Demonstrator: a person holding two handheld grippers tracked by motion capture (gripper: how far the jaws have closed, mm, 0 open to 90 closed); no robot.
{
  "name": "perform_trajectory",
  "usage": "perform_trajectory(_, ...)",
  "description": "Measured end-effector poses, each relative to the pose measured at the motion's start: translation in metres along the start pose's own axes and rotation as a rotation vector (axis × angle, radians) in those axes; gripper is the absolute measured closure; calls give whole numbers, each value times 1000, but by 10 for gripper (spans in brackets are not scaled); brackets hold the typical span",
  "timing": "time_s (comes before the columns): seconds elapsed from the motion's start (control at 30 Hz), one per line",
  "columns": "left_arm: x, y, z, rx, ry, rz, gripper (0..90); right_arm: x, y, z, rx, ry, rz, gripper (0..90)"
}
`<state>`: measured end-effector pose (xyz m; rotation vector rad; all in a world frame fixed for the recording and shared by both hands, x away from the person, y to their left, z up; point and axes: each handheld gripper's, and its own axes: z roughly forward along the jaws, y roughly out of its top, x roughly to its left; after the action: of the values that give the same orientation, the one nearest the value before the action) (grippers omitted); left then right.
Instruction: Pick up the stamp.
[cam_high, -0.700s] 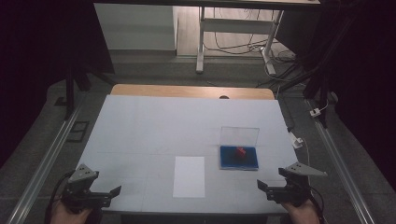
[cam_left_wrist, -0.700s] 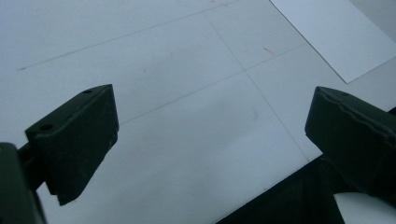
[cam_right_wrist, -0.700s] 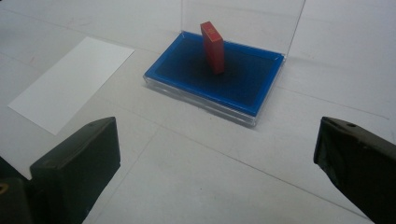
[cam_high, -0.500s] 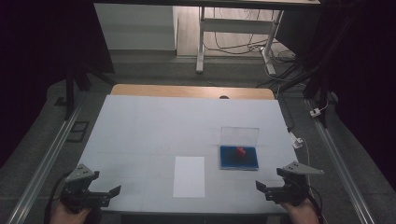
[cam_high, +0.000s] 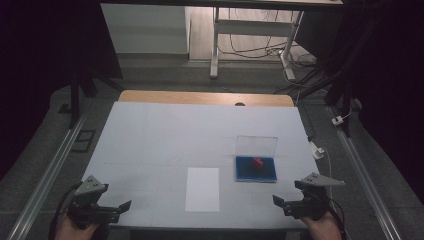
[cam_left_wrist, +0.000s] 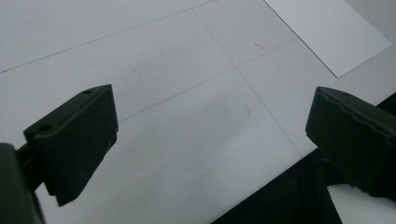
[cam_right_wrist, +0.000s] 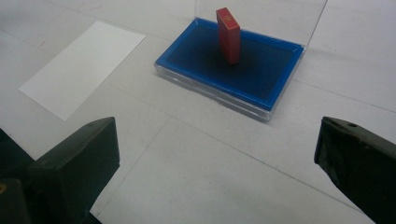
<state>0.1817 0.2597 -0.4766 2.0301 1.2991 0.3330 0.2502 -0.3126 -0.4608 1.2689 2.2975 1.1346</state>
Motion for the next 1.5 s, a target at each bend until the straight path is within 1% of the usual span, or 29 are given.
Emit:
perform_trajectory(0.13, 1, 0, 0, 0, -2, -4, 28, 0, 0, 1, 6, 9, -5, 0)
perform_trajectory(0.2, 1, 0, 0, -1, -2, -6, 25, 1, 1, 1, 8, 15, -19, 0)
perform_trajectory(0.37, 3, -1, -1, -11, -10, -28, 16, 2, 1, 0, 9, 24, -24, 0)
perform_trajectory(0.47, 4, -1, -2, -12, -14, -36, 15, 3, 4, -1, -17, 31, -30, 0)
perform_trajectory(0.5, 4, -1, -1, -11, -13, -35, 15, 4, 6, -3, -32, 29, -37, 0)
perform_trajectory(0.73, 2, 0, 0, 5, -8, -20, 16, 6, 8, -1, -46, 39, -59, 0)
perform_trajectory(0.87, 0, 0, 1, 14, -1, -6, 16, 6, 9, 0, -48, 43, -57, 0)
perform_trajectory(1.03, 1, 0, 1, 15, 2, -13, 12, 8, 12, 5, -42, 49, -65, 0)
perform_trajectory(1.07, 1, 0, 1, 15, 3, -15, 10, 8, 14, 7, -38, 51, -76, 0)
perform_trajectory(1.3, 0, 0, 1, 21, 5, -9, 10, 8, 17, 10, -53, 52, -85, 0)
perform_trajectory(1.4, 1, 0, 2, 22, -3, -10, 11, 8, 19, 11, -54, 49, -86, 0)
perform_trajectory(1.5, 1, 0, 1, 30, -27, -10, 15, 8, 23, 14, -46, 53, -86, 0)
